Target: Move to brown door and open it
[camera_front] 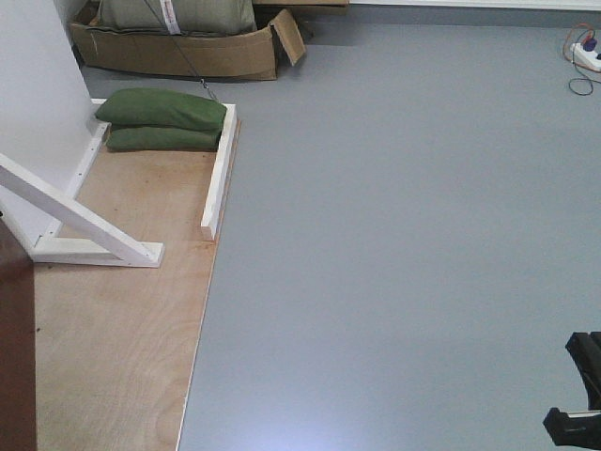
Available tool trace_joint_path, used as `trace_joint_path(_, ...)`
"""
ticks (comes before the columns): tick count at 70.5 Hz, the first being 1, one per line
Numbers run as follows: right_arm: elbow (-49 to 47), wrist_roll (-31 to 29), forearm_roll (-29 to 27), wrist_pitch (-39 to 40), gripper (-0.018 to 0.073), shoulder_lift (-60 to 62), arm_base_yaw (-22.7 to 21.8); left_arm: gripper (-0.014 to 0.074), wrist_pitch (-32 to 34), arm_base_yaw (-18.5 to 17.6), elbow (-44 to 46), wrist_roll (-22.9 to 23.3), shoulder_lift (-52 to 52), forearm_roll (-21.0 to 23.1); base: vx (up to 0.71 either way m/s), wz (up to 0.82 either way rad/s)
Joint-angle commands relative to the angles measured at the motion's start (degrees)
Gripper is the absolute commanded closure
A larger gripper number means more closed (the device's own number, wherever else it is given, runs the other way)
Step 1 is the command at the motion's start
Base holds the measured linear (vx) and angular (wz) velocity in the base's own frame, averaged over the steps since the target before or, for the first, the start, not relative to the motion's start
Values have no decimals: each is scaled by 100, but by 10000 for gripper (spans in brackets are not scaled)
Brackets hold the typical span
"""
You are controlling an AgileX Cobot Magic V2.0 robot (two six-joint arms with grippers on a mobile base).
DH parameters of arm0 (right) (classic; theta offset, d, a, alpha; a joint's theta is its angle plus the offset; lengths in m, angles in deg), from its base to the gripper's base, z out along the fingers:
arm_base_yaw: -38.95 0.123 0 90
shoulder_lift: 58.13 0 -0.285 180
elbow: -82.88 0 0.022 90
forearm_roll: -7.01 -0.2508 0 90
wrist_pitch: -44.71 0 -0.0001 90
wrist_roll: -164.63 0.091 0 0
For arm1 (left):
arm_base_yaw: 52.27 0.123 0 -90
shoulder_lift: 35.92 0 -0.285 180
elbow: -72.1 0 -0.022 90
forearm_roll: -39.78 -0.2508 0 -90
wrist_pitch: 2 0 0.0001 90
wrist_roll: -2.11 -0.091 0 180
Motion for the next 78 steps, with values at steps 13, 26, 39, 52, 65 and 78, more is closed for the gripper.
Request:
trace_joint_path(13,11,-63,30,467,559,90,-5,580,-1279,-529,117,113,-701,299,0,0)
trace_joint_path(26,11,-63,30,467,559,90,-5,580,-1868,-811,117,568,-1041,299,0,0)
trace_joint_path(39,11,-63,30,467,559,90,-5,580,-2803,-1161,117,1415,-1272,299,0,0)
trace_joint_path(52,11,-63,30,467,559,90,-5,580,-3845,-1568,117,2046,-1325,299,0,0)
trace_joint_path(65,11,-63,30,467,559,90,-5,580,-4732,-1971,117,2693,-1312,299,0,0)
trace_joint_path(78,11,-63,30,454,559,90,-5,580,-5448,-2746,117,2768,-1151,293,0,0)
